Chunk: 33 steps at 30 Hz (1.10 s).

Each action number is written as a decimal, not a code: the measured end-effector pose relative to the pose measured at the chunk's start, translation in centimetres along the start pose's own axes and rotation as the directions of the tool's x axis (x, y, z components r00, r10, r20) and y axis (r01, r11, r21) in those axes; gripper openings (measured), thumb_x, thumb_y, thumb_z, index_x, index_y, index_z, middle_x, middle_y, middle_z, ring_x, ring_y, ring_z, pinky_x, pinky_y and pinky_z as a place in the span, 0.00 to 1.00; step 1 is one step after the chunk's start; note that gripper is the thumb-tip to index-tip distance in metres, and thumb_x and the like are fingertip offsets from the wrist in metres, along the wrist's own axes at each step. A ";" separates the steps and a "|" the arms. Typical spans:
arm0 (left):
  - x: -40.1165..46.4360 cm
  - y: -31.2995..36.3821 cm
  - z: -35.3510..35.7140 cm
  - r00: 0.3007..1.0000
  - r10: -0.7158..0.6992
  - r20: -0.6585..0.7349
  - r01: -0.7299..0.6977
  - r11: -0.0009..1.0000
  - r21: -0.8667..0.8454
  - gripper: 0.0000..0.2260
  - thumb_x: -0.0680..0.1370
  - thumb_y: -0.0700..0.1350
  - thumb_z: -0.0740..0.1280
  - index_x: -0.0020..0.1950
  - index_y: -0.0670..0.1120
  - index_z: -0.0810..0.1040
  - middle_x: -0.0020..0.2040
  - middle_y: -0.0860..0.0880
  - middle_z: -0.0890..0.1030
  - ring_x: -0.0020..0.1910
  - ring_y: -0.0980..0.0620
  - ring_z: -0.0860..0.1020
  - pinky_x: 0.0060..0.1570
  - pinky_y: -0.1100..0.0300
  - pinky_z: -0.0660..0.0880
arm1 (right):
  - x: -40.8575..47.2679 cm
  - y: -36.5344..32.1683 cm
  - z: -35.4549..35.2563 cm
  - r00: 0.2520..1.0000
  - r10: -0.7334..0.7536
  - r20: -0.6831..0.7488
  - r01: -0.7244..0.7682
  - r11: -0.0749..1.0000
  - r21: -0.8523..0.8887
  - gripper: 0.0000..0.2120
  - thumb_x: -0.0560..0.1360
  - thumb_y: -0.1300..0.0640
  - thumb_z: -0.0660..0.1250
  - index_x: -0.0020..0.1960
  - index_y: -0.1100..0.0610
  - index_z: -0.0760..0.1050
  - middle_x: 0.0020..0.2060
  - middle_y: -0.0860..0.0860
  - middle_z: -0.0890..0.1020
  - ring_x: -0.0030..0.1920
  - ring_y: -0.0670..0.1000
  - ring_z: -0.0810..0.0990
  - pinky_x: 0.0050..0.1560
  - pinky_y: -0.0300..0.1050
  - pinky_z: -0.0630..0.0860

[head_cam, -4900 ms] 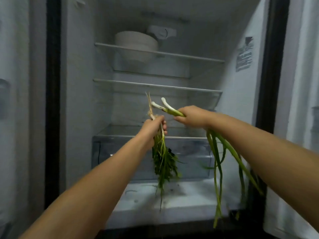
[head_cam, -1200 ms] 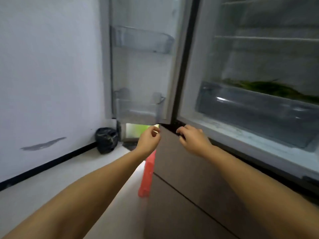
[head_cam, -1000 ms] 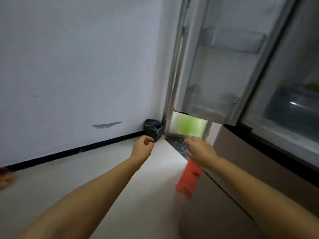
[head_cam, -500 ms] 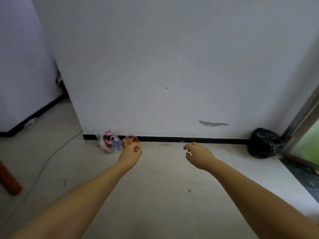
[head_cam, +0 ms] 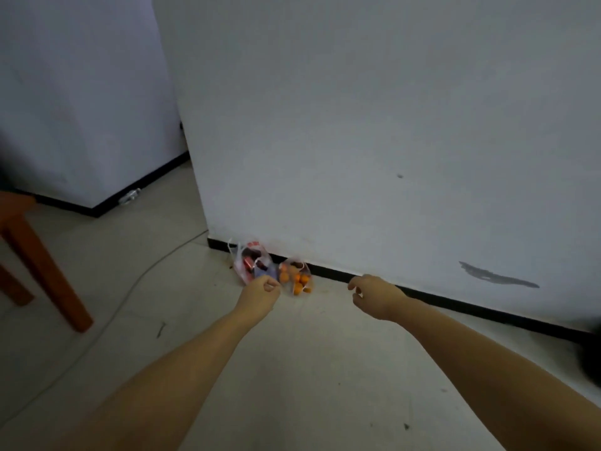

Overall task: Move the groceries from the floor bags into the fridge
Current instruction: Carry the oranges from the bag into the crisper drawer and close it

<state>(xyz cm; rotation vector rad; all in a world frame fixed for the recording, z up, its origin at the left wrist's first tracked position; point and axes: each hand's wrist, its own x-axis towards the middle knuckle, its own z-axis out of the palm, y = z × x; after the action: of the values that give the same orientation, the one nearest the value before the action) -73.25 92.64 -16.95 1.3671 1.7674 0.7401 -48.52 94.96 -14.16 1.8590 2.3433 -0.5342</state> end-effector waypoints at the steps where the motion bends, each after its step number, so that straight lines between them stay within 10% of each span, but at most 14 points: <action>1: 1.4 0.1 -0.3 1.000 -0.017 -0.007 0.017 1.000 0.001 0.08 0.77 0.39 0.63 0.54 0.42 0.77 0.48 0.40 0.79 0.46 0.42 0.77 0.42 0.60 0.72 | 2.1 -0.2 -0.4 1.000 -0.013 0.014 0.013 1.000 -0.002 0.17 0.79 0.53 0.57 0.67 0.54 0.69 0.62 0.54 0.74 0.59 0.55 0.75 0.60 0.51 0.73; 9: 15.9 -2.2 -5.0 0.998 -0.062 -0.019 0.063 0.994 0.090 0.07 0.77 0.41 0.62 0.50 0.42 0.78 0.43 0.39 0.78 0.44 0.41 0.77 0.48 0.49 0.76 | 18.5 -4.5 -1.1 0.988 -0.110 0.106 0.112 0.994 -0.018 0.15 0.78 0.58 0.57 0.64 0.57 0.72 0.59 0.59 0.76 0.59 0.59 0.75 0.59 0.54 0.73; 20: 39.2 -0.9 -11.8 0.995 -0.030 0.100 0.009 0.980 0.198 0.07 0.77 0.38 0.63 0.41 0.47 0.77 0.48 0.38 0.81 0.51 0.39 0.79 0.51 0.50 0.76 | 35.6 -5.7 -2.8 0.986 0.094 0.138 -0.111 0.986 0.123 0.15 0.79 0.57 0.56 0.63 0.59 0.73 0.60 0.57 0.78 0.61 0.56 0.76 0.60 0.47 0.72; 33: 56.8 -5.1 1.2 0.879 -0.149 0.453 0.003 0.952 0.306 0.05 0.76 0.40 0.63 0.47 0.46 0.77 0.41 0.45 0.78 0.42 0.49 0.77 0.44 0.57 0.75 | 54.5 4.1 3.7 0.915 0.236 0.327 -0.308 0.932 0.190 0.15 0.79 0.55 0.57 0.65 0.54 0.72 0.62 0.54 0.76 0.60 0.53 0.76 0.61 0.47 0.73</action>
<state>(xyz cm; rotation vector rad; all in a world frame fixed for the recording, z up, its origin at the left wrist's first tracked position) -82.27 146.22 -34.28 1.5064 1.5592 0.0707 -58.57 144.84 -34.51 1.9924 1.8543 -1.0172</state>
